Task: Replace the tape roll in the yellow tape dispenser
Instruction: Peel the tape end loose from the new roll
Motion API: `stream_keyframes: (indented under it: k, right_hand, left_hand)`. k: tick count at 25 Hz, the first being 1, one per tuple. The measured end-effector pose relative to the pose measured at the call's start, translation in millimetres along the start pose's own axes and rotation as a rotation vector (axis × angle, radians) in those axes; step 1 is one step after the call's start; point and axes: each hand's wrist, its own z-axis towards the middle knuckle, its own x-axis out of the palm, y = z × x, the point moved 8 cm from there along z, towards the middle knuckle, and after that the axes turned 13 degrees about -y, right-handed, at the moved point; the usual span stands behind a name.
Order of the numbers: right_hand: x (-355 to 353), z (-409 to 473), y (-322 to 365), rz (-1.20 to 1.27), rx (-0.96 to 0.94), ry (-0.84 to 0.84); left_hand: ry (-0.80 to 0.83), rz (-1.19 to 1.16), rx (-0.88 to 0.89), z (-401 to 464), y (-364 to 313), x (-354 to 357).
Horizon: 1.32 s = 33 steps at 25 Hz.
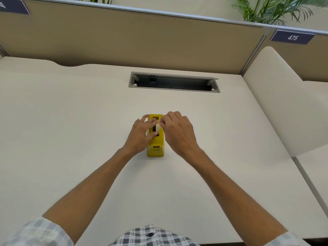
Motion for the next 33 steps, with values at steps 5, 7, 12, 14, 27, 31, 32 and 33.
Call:
stream_keyframes:
  k: [5,7,12,14,27,31,32,33]
  right_hand:
    - [14,21,-7,-0.008,-0.065,0.048]
    - [19,27,-9,-0.009,-0.08,0.062]
    - [27,39,-16,0.02,-0.064,0.075]
    - [30,42,-17,0.025,-0.073,0.082]
    - [46,44,-27,0.053,-0.061,0.115]
    - [48,45,-28,0.055,-0.064,0.106]
    - [49,45,-28,0.055,-0.06,0.107]
    - [50,45,-29,0.056,-0.055,0.108]
  left_hand:
    - [-0.03,0.014,-0.056,1,3,-2]
    - [-0.028,-0.028,-0.103,2,5,-3]
    - [-0.042,-0.142,-0.175,1,6,-7]
    - [-0.054,-0.18,-0.195,1,5,-8]
    - [-0.068,-0.191,-0.243,5,6,-10]
    - [-0.075,-0.168,-0.227,5,7,-10]
    - [-0.077,-0.165,-0.223,5,7,-10]
    - [-0.079,-0.166,-0.221,5,7,-10]
